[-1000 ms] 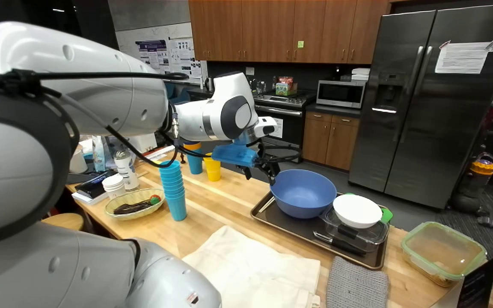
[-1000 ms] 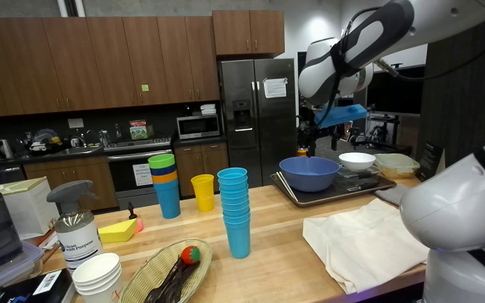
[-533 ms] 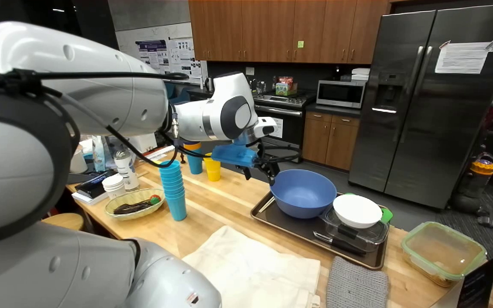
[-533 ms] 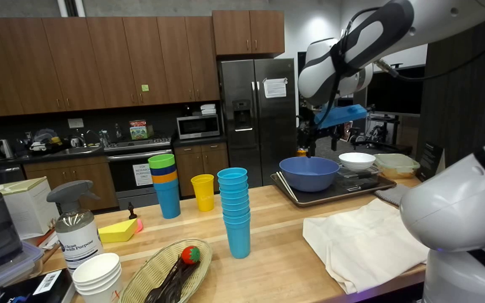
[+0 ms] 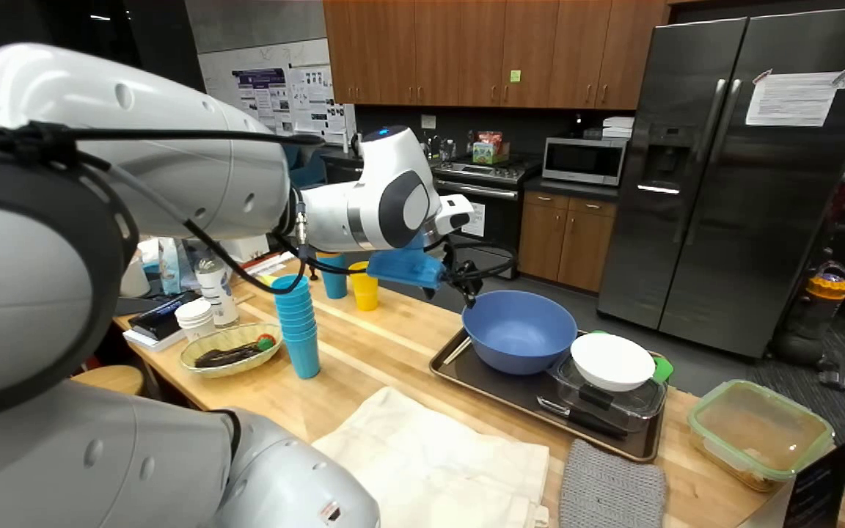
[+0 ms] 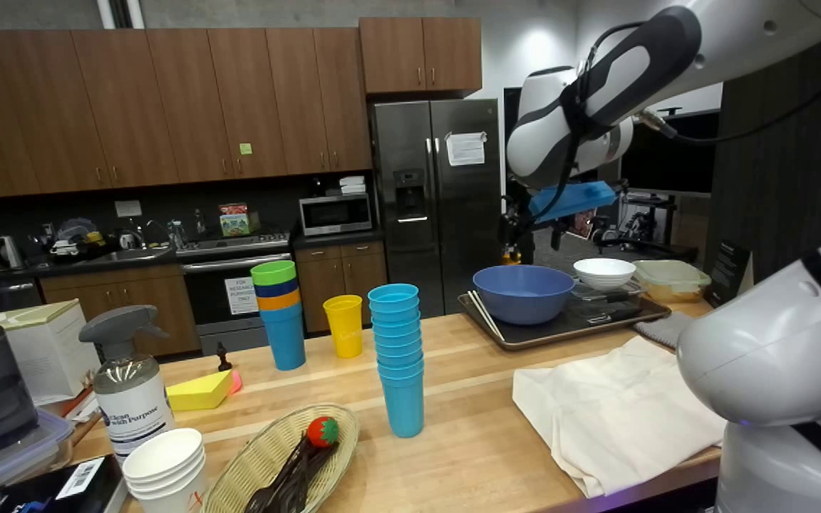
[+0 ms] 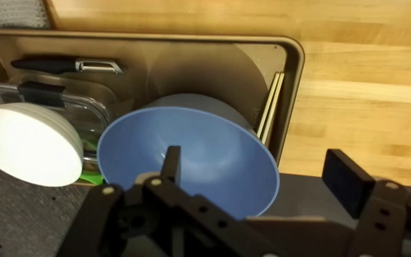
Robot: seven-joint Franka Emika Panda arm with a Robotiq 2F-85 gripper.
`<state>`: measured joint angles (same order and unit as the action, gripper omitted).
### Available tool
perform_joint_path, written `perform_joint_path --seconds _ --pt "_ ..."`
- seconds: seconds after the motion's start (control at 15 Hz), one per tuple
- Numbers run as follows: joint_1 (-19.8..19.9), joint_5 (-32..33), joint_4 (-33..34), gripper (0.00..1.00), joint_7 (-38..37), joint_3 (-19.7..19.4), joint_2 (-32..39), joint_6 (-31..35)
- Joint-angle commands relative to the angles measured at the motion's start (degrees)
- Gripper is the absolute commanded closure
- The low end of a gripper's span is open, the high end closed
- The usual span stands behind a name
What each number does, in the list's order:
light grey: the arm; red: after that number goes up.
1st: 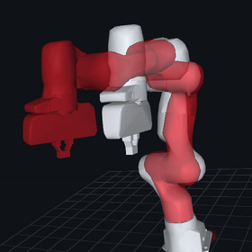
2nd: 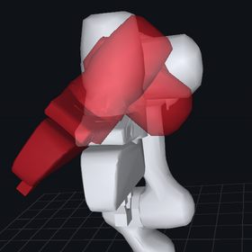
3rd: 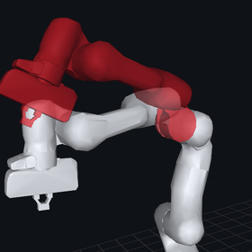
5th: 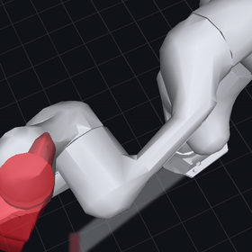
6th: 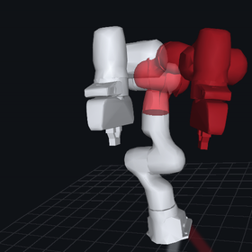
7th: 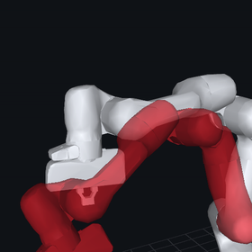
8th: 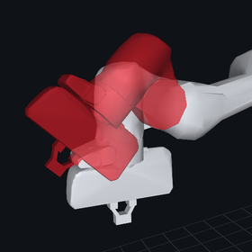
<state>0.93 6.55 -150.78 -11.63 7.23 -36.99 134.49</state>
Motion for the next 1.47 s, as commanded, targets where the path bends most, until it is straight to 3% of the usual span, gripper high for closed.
perform_joint_path --seconds 0.0,0.27,0.4,0.93,1.13,1.4 --pt "1.5 3.3 -2.4 0.00 0.4 0.6 -0.4 7.9" --pt "1.0 2.4 -3.9 0.00 0.4 0.0 -0.1 13.8" --pt "-0.2 0.1 -3.9 0.00 0.9 -0.7 0.0 12.8" --pt "-1.7 -7.1 -1.2 0.00 -0.2 -1.0 0.0 -1.6" --pt "-1.5 -7.5 -0.6 0.00 -0.3 -0.9 0.0 -3.9" --pt "-3.2 -7.9 0.5 0.00 5.0 -2.9 0.1 -7.9"
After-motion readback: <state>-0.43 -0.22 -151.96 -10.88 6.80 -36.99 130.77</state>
